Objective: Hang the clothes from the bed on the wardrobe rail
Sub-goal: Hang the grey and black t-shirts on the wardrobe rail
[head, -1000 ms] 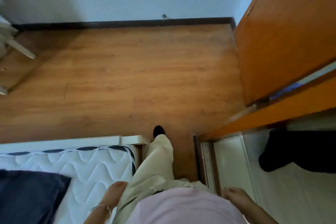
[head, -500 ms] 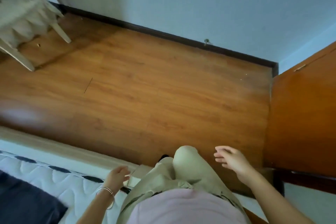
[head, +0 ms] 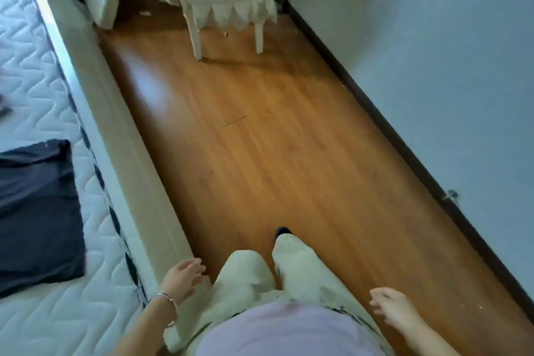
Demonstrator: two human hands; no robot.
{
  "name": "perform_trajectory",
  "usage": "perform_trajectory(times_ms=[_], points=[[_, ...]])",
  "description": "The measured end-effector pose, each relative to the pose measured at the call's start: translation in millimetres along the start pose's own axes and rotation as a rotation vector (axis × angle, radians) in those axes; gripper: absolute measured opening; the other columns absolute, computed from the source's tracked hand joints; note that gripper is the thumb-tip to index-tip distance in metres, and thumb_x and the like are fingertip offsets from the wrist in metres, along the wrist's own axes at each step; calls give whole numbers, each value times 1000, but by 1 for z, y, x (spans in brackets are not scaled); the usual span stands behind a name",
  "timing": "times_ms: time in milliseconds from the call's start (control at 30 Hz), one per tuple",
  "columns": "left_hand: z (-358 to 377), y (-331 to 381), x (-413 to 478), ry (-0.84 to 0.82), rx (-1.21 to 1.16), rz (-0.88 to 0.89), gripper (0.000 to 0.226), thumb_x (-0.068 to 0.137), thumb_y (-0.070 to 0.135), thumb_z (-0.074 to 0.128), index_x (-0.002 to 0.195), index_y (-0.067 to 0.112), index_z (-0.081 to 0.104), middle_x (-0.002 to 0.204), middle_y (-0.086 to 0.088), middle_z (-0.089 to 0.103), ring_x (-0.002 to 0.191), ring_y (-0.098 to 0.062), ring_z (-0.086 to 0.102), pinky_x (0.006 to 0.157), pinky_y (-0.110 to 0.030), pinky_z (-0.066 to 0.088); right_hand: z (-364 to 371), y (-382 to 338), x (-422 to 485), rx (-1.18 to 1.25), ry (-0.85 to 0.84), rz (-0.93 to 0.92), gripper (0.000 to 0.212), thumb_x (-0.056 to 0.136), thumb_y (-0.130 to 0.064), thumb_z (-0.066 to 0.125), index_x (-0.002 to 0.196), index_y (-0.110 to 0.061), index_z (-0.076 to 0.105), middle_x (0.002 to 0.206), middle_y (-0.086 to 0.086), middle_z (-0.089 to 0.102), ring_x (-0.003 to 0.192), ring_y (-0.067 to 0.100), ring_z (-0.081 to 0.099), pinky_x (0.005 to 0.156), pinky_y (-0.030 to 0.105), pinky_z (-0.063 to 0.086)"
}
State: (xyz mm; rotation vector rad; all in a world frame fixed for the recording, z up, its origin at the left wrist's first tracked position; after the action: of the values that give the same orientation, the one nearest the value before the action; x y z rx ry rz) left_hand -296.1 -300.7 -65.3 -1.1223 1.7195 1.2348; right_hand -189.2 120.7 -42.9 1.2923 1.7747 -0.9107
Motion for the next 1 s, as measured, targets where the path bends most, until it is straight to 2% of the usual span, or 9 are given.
perform_trajectory(times_ms=[167,300,433,500,567,633,733,900,1000], points=[[5,10,-15,141,-177,-5,14,93,13,48,84,17,57,77,0,61,70,-16,55,59,-24,38,-21,-127,40,-351,-96,-190,20,94,-16,43,90,-7,60,71,2,60,67,19,55,58,26,39],[-12,-15,-14,215,-305,-193,14,92,7,50,98,-1,59,70,-8,57,62,-18,49,52,-25,37,3,-253,60,-516,-175,-366,15,94,-16,45,87,-12,58,73,0,61,71,20,58,69,28,44],[-35,-20,1,231,-297,-298,11,83,-7,56,79,-7,66,96,-18,63,84,-24,52,88,-25,44,43,-380,60,-558,-196,-495,12,92,-15,48,89,-12,59,70,-2,61,65,17,57,65,26,44],[-53,-4,23,211,-319,-290,27,84,-16,48,63,-2,59,102,-24,58,72,-24,49,69,-4,46,65,-438,53,-535,-206,-542,10,92,-14,48,90,-13,58,72,-2,61,65,15,58,64,25,44],[-72,31,49,181,-267,-254,25,87,-14,45,67,-4,59,99,-22,55,65,-15,46,54,2,43,85,-486,41,-489,-207,-560,10,93,-14,47,94,-12,57,77,2,62,63,13,57,56,22,39],[-96,77,75,202,-311,-211,17,89,-9,46,94,-17,60,100,-20,55,66,-17,47,50,-1,43,105,-524,32,-468,-222,-562,12,94,-16,46,97,-11,57,80,4,61,63,13,57,54,22,38],[-136,144,103,236,-438,-165,32,91,0,48,121,-11,51,105,-16,55,75,-19,48,79,-27,45,128,-575,18,-522,-273,-542,13,94,-14,46,94,-9,58,75,3,59,62,13,53,53,20,38],[-194,274,150,233,-607,4,23,94,15,47,113,8,57,95,-6,63,89,-22,60,94,-39,46,140,-668,18,-521,-208,-555,15,93,-11,48,100,-5,60,77,5,62,63,16,55,61,24,41],[-215,315,182,240,-607,-8,13,94,18,46,102,17,56,98,-4,64,96,-23,61,86,-36,47,142,-721,40,-609,-171,-489,26,93,-12,49,111,1,61,82,9,64,62,20,54,50,19,40]])
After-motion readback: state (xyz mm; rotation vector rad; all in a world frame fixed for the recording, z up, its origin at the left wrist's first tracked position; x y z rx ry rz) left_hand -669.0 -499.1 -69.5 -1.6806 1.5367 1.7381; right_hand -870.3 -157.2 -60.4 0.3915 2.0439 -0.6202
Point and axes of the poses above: each hand's wrist, its own x-axis towards the middle knuckle, its own z-axis out of the palm, y = z × x, the point moved 6 cm from there along x, towards the middle knuckle
